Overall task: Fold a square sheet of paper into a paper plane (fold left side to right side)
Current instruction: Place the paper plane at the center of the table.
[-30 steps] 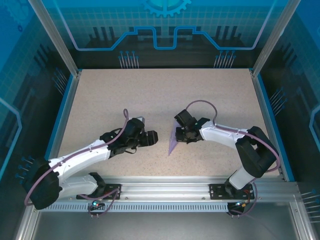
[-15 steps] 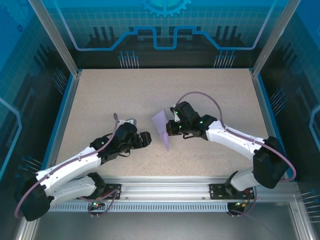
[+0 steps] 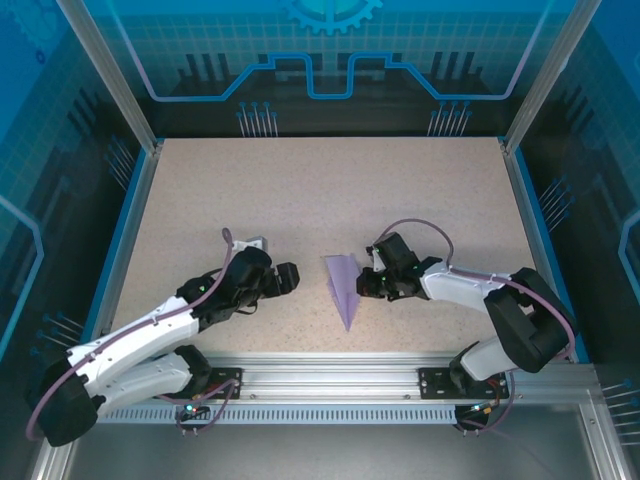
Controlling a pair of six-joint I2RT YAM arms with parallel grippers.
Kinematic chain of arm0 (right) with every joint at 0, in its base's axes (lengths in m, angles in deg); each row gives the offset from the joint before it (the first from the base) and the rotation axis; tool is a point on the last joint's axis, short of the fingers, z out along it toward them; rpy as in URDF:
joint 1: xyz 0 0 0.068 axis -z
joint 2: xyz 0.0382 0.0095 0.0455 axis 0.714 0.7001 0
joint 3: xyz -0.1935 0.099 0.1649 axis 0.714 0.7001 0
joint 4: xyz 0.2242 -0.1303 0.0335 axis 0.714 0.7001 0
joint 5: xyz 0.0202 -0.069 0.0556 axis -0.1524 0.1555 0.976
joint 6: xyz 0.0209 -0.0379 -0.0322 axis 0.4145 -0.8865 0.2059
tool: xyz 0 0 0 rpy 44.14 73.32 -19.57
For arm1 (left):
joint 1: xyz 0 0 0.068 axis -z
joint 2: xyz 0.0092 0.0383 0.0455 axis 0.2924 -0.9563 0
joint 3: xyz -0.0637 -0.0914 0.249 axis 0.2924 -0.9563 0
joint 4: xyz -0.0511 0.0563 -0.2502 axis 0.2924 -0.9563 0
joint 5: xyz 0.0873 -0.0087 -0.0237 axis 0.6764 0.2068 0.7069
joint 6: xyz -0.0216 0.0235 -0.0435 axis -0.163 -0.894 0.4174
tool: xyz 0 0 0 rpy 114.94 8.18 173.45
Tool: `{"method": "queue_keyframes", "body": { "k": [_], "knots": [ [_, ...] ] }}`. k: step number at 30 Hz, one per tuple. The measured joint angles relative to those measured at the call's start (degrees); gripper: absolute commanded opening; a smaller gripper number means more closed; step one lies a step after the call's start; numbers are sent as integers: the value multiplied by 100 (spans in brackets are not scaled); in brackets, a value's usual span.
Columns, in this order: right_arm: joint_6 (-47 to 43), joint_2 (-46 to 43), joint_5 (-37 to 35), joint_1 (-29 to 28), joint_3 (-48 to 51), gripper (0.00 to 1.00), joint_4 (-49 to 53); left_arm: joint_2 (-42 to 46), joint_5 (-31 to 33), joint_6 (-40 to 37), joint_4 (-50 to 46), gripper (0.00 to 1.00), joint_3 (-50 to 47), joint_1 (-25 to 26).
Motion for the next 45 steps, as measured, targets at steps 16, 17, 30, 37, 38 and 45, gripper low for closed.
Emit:
{"method": "queue_keyframes", "body": {
  "k": [16, 17, 30, 37, 38, 45],
  "knots": [
    [-225, -557, -868, 520, 258, 8, 1099, -1003, -68, -79, 186, 86, 463, 0],
    [-225, -557, -942, 555, 258, 8, 1198, -1056, -79, -105, 212, 86, 481, 0],
    [-334, -1322, -1224, 699, 380, 26, 1648, -1543, -328, -195, 409, 87, 702, 0],
    [-522, -2057, -1366, 697, -109, 43, 2448, -1517, -326, -221, 435, 90, 719, 0],
    [-535, -2177, -1335, 691, -177, 46, 2509, -1491, -326, -238, 435, 93, 719, 0],
    [-269, -2144, -909, 120, -269, 60, 2699, -1320, -304, -323, 455, 99, 717, 0]
  ]
}}
